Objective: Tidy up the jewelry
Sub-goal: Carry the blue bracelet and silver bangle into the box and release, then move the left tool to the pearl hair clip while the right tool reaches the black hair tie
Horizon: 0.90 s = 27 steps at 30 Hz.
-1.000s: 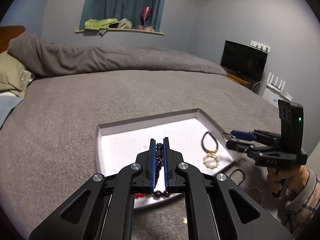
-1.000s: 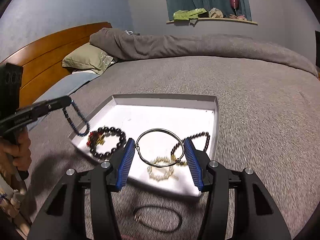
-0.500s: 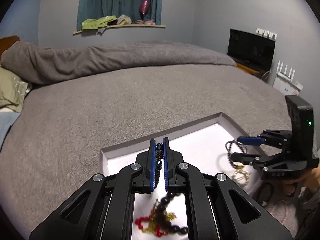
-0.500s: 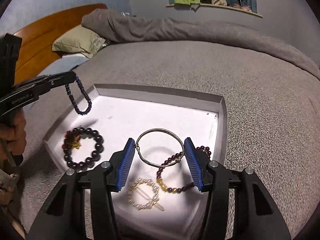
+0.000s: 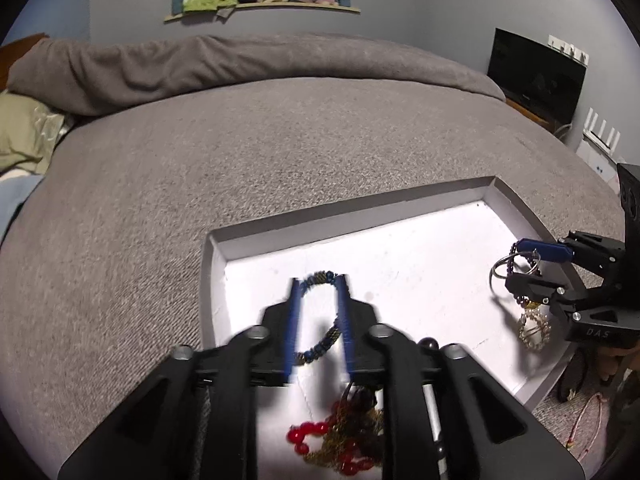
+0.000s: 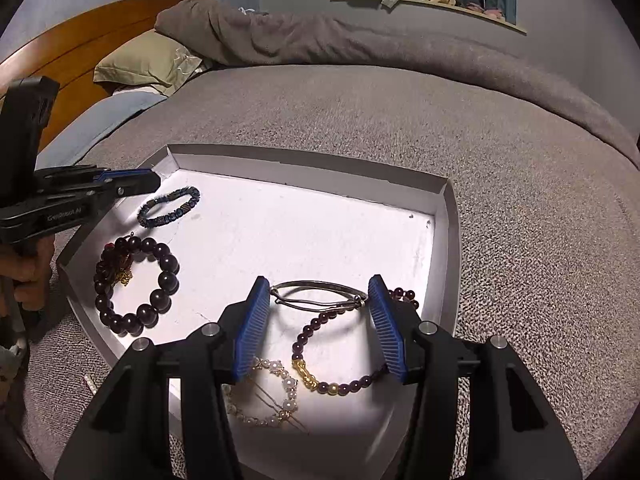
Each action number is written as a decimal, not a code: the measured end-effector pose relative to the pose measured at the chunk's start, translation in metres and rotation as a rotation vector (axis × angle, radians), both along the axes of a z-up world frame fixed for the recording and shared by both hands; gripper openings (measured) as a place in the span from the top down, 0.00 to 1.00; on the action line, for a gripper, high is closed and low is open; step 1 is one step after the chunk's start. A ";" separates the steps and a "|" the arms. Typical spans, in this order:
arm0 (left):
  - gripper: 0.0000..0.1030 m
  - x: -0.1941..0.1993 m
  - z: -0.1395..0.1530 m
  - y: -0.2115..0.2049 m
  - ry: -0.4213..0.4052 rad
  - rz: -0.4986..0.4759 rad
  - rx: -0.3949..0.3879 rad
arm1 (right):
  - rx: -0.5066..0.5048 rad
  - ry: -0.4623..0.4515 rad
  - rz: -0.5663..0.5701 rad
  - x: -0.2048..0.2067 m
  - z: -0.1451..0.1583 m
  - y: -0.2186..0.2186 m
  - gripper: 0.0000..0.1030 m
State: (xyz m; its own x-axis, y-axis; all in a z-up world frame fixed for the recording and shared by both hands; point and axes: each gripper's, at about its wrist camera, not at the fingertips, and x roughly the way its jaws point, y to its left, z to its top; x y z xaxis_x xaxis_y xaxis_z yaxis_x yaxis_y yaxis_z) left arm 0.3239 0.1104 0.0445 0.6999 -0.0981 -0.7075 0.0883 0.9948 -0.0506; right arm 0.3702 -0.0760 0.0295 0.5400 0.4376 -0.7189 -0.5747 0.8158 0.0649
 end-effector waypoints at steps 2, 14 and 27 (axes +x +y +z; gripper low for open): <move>0.64 -0.009 0.003 0.001 -0.019 0.008 -0.007 | 0.009 -0.003 0.005 -0.002 0.001 -0.001 0.50; 0.34 -0.096 0.021 -0.011 -0.113 0.000 -0.030 | 0.092 -0.048 0.007 -0.024 0.025 -0.018 0.45; 0.34 -0.136 -0.009 -0.034 -0.060 -0.036 -0.044 | 0.118 -0.075 -0.029 -0.069 0.032 -0.047 0.43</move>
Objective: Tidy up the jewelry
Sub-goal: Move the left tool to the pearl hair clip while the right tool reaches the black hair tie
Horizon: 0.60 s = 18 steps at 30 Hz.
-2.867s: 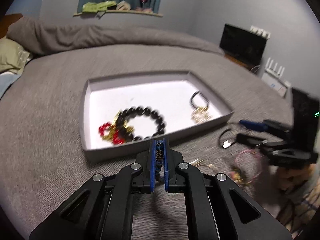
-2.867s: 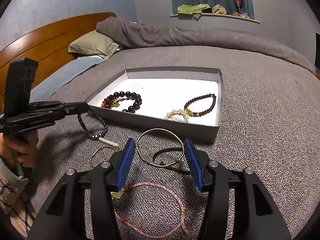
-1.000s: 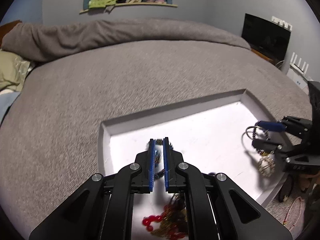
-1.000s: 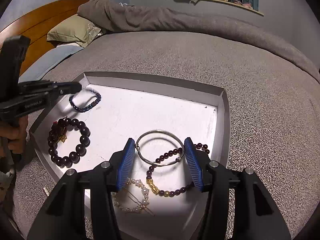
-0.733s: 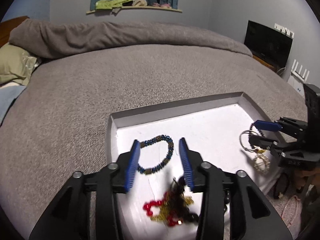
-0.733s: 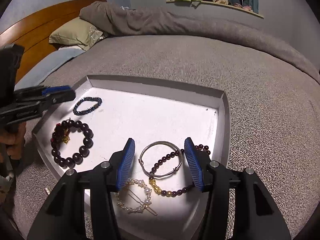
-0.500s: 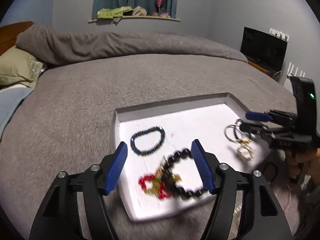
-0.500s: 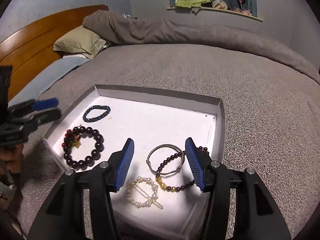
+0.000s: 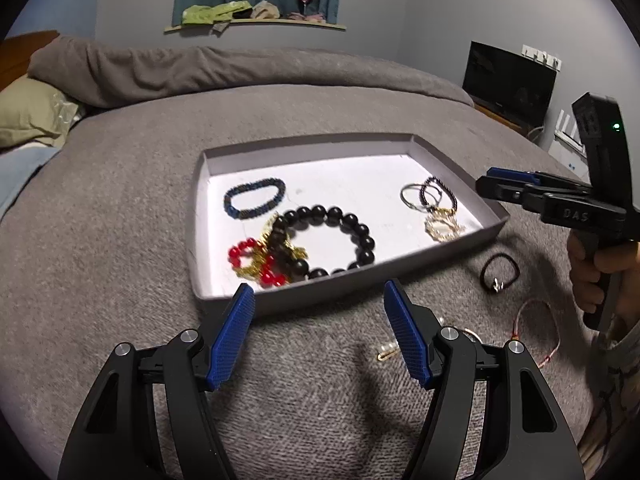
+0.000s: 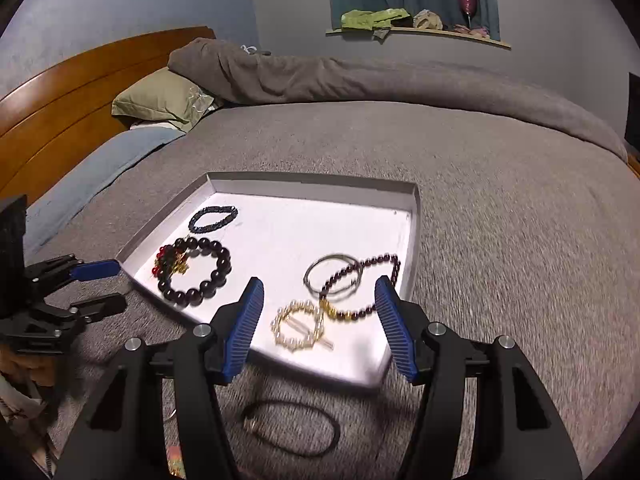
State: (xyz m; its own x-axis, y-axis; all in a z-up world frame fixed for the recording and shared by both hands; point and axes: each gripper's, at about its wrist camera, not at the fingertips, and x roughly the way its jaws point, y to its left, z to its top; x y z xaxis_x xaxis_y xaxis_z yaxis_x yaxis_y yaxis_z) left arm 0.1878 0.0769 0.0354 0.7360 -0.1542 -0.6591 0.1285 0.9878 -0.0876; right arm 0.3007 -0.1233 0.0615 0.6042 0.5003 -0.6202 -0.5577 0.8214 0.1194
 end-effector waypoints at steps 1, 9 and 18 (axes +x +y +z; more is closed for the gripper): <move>0.34 0.000 -0.002 -0.002 0.002 -0.005 0.003 | -0.004 -0.001 -0.003 -0.005 -0.001 -0.002 0.43; 0.34 -0.004 -0.014 -0.017 0.011 -0.054 0.041 | -0.026 0.022 -0.032 -0.028 -0.016 -0.015 0.36; 0.37 -0.002 -0.021 -0.016 0.041 -0.067 0.050 | -0.024 0.059 -0.077 -0.045 -0.030 -0.028 0.28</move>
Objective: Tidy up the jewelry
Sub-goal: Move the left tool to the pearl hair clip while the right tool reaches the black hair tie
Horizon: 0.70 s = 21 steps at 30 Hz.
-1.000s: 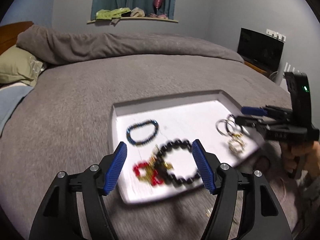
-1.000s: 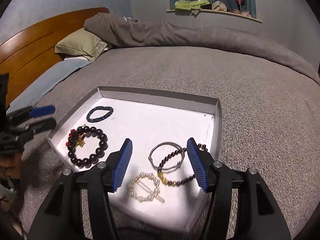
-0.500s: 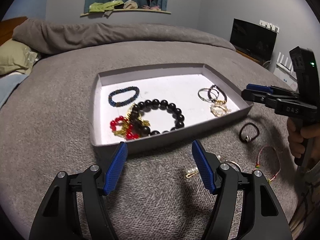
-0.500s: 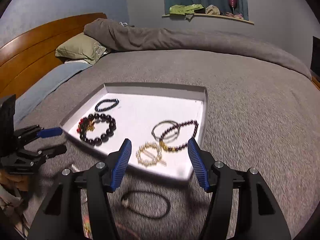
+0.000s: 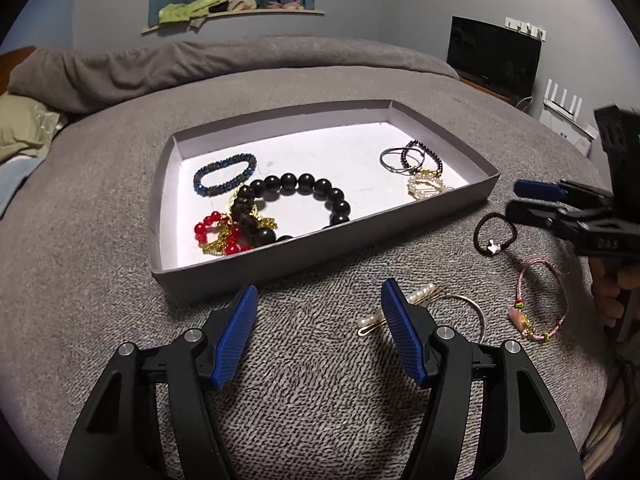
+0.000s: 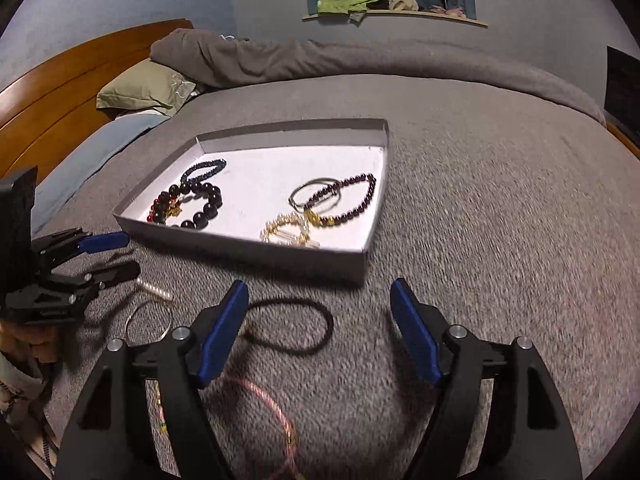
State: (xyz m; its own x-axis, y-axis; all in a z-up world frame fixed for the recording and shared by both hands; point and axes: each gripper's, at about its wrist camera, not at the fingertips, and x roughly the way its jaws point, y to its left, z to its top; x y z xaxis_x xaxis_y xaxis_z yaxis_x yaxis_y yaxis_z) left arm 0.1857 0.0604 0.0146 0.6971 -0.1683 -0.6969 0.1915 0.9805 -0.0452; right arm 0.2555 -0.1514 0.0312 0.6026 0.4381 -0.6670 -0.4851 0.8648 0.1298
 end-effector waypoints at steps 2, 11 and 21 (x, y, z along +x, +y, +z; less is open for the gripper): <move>0.38 0.000 -0.001 0.001 0.005 -0.001 -0.001 | 0.001 0.005 -0.005 -0.003 -0.001 -0.003 0.27; 0.52 0.003 -0.010 0.003 0.048 -0.027 -0.009 | 0.013 0.043 -0.034 -0.010 -0.008 -0.015 0.26; 0.57 -0.001 -0.010 -0.009 0.032 -0.089 0.021 | 0.001 0.050 -0.032 -0.017 -0.011 -0.015 0.22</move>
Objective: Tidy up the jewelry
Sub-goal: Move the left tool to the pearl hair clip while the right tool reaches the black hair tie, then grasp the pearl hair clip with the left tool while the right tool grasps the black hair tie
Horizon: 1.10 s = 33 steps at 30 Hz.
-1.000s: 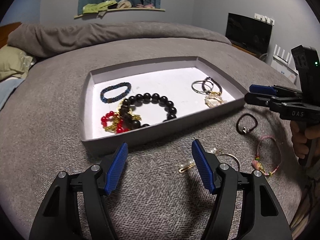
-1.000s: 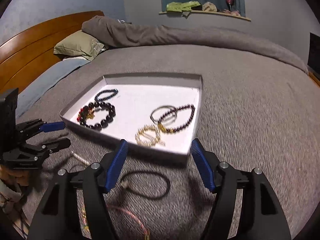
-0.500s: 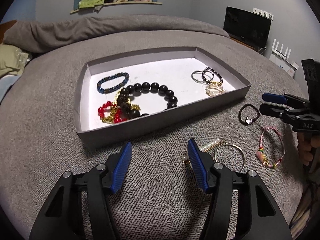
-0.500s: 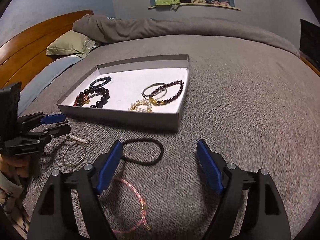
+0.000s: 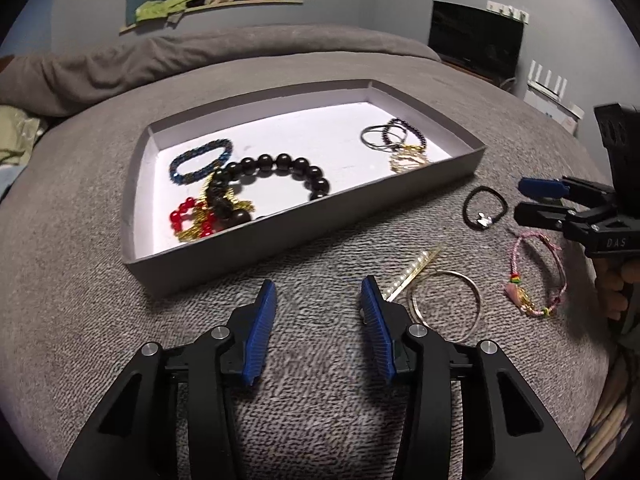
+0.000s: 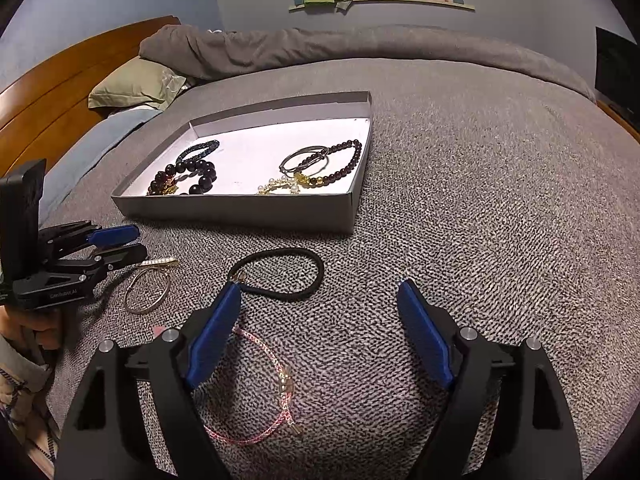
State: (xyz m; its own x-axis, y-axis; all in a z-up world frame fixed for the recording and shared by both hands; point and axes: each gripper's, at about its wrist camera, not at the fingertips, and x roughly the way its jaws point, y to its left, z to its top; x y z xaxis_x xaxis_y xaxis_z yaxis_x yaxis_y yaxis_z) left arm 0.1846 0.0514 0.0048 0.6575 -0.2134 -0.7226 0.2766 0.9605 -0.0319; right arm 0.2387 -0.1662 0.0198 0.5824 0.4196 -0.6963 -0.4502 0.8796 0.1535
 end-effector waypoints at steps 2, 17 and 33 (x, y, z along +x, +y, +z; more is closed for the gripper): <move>0.59 -0.001 0.000 -0.003 -0.005 -0.012 0.011 | -0.005 0.002 0.001 0.000 -0.001 0.001 0.22; 0.62 -0.006 0.004 -0.012 -0.028 -0.083 0.013 | -0.002 0.006 0.005 0.000 -0.001 -0.002 0.22; 0.64 -0.002 0.014 -0.036 -0.048 -0.122 -0.080 | -0.004 -0.006 0.040 -0.003 0.000 0.008 0.22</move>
